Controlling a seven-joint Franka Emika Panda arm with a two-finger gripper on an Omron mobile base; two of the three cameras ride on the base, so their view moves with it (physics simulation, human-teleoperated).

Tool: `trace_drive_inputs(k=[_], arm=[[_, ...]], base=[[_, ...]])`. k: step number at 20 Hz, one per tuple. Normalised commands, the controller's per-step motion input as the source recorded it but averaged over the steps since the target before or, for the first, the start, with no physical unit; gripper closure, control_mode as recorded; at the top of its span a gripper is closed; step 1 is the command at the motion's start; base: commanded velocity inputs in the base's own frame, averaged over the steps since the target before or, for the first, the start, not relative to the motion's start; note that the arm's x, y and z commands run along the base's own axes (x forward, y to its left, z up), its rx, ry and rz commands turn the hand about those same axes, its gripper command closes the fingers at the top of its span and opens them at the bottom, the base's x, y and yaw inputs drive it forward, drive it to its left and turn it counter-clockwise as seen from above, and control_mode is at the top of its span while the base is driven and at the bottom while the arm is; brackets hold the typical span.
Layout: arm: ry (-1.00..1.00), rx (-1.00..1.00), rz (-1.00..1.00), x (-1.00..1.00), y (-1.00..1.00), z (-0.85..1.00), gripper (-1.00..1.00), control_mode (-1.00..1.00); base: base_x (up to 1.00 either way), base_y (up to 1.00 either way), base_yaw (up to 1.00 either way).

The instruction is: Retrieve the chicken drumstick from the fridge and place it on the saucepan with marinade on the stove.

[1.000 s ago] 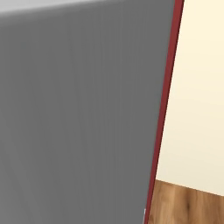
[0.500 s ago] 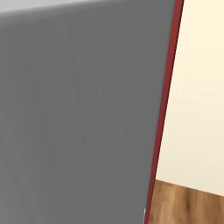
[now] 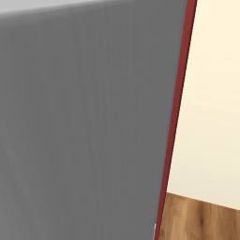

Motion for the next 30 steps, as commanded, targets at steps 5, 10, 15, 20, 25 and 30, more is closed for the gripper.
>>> trace_drive_inputs(k=[5, 10, 15, 20, 25, 30], arm=[[-0.03, 0.0, -0.11, -0.14, 0.41, -0.11, 1.0, -1.0], [-0.02, 0.0, -0.07, -0.19, 0.18, -0.07, 1.0, 1.0], [0.0, 0.0, 0.0, 0.0, 0.0, 0.0, 1.0, 1.0], [0.0, 0.0, 0.0, 0.0, 0.0, 0.0, 1.0, 1.0], [0.0, 0.0, 0.0, 0.0, 0.0, 0.0, 1.0, 1.0], [0.0, 0.0, 0.0, 0.0, 0.0, 0.0, 1.0, 1.0]], base=[[0.0, 0.0, 0.0], [-0.42, 0.22, -0.12], [-0.82, 0.33, -0.19], [-0.69, 0.33, -0.15], [-0.7, 0.01, -0.08], [-0.8, 0.0, -0.07]])
